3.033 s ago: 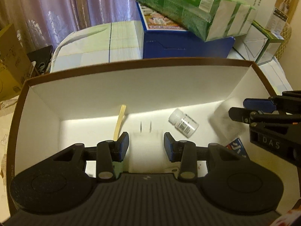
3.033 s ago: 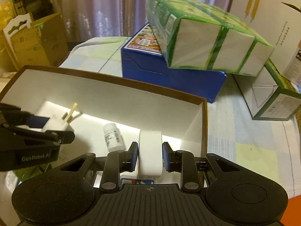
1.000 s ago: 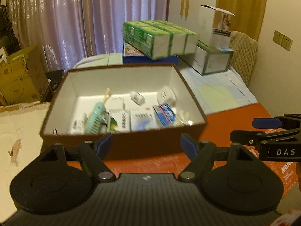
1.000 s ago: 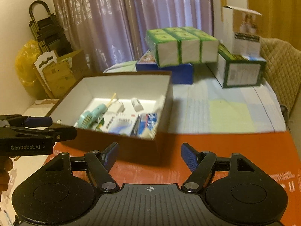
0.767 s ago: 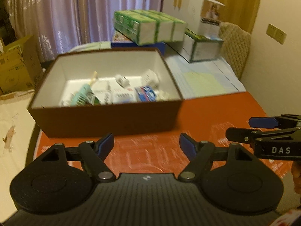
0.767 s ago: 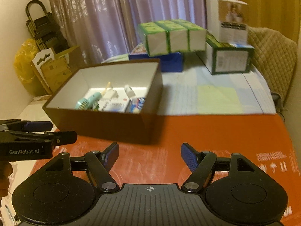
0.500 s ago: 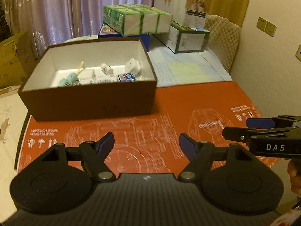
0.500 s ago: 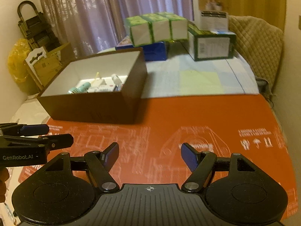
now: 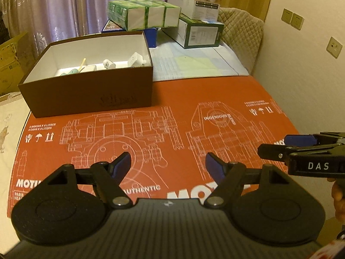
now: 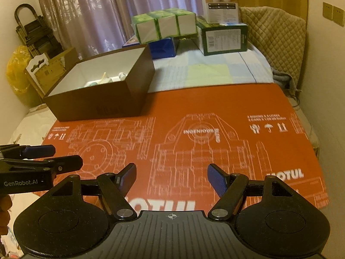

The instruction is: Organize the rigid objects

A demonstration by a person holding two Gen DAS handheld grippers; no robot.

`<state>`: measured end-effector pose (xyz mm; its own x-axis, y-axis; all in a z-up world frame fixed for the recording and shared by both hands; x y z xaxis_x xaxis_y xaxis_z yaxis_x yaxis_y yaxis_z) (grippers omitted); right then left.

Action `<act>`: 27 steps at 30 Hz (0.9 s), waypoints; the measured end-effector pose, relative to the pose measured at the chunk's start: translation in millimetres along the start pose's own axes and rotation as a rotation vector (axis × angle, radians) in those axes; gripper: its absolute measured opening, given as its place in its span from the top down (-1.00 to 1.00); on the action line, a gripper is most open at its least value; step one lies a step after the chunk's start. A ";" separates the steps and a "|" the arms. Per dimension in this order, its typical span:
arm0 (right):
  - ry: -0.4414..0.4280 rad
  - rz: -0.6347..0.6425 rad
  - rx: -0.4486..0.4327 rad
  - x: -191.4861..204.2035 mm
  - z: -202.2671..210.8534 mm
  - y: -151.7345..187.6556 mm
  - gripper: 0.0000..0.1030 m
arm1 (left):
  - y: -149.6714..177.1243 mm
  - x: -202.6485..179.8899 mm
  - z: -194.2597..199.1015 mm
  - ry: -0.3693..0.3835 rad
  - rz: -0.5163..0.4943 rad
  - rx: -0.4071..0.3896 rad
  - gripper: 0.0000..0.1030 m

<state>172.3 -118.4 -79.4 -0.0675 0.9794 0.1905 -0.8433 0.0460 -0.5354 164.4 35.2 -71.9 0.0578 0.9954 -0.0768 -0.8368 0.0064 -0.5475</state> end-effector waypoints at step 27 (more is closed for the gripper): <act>-0.007 0.001 0.013 -5.2 17.3 32.8 -0.36 | 25.1 -24.4 15.2 0.000 -0.015 0.004 -0.42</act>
<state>135.8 -125.4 -83.7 -0.0723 0.9780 0.1957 -0.8499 0.0423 -0.5252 133.8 12.5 -71.1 0.0702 0.9952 -0.0686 -0.8380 0.0215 -0.5452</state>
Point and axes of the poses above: each gripper's, at about its wrist camera, not at the fingertips, and z roughly against the way its jaws point, x to its left, y to its underside, the point moved 10 cm from there along -z, roughly the way its jaws point, and after that the axes turned 8 degrees about x, right-handed, at the moved point
